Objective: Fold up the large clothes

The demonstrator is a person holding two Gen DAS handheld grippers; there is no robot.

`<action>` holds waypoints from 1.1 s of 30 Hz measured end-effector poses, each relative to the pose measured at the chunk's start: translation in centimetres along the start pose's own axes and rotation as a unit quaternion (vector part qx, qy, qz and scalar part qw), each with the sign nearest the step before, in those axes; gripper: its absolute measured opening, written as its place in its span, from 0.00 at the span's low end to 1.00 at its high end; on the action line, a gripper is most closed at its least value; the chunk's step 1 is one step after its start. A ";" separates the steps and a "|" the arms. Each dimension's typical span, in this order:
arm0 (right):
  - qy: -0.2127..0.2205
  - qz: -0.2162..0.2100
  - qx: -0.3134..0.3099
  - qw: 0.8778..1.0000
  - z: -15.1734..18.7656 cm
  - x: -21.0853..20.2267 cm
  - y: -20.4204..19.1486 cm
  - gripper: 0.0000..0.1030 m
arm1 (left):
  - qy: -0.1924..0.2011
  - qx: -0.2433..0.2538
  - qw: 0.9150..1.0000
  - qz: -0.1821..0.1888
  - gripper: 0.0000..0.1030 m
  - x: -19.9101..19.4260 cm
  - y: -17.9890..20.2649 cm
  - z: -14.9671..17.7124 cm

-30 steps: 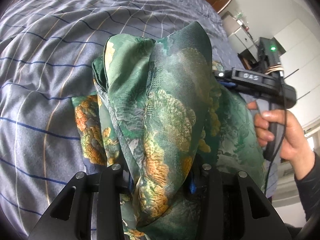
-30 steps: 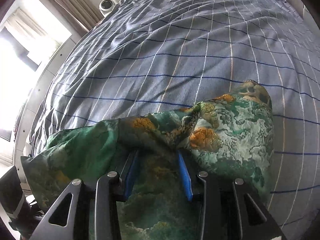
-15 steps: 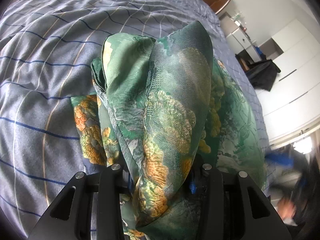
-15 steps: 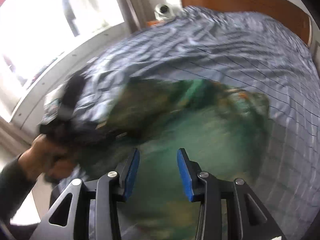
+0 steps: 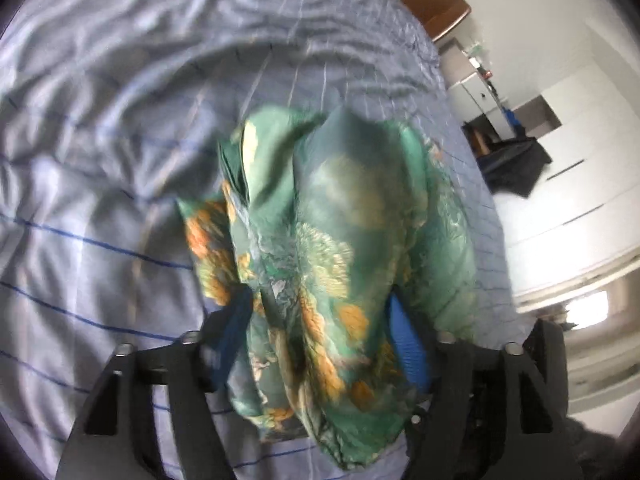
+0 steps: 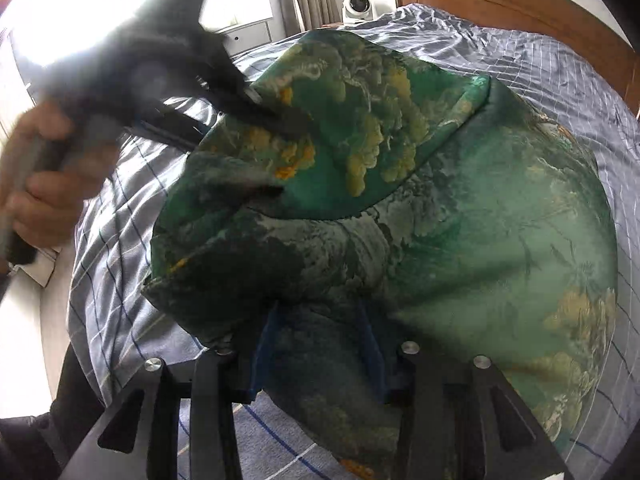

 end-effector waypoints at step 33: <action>0.055 -0.031 -0.059 0.996 -1.8 -2.9 -9.0 0.55 | -0.003 0.017 0.998 -0.065 0.47 3.5 -1.2 -1.5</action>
Point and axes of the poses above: each gripper's, at about its wrist camera, not at the fingertips, and x roughly the way its jaws point, y to its right, z to its underside, the point moved 8 cm from there along x, roughly the way its jaws point, and after that the axes turned 4 degrees about z, right-handed, at the moved point
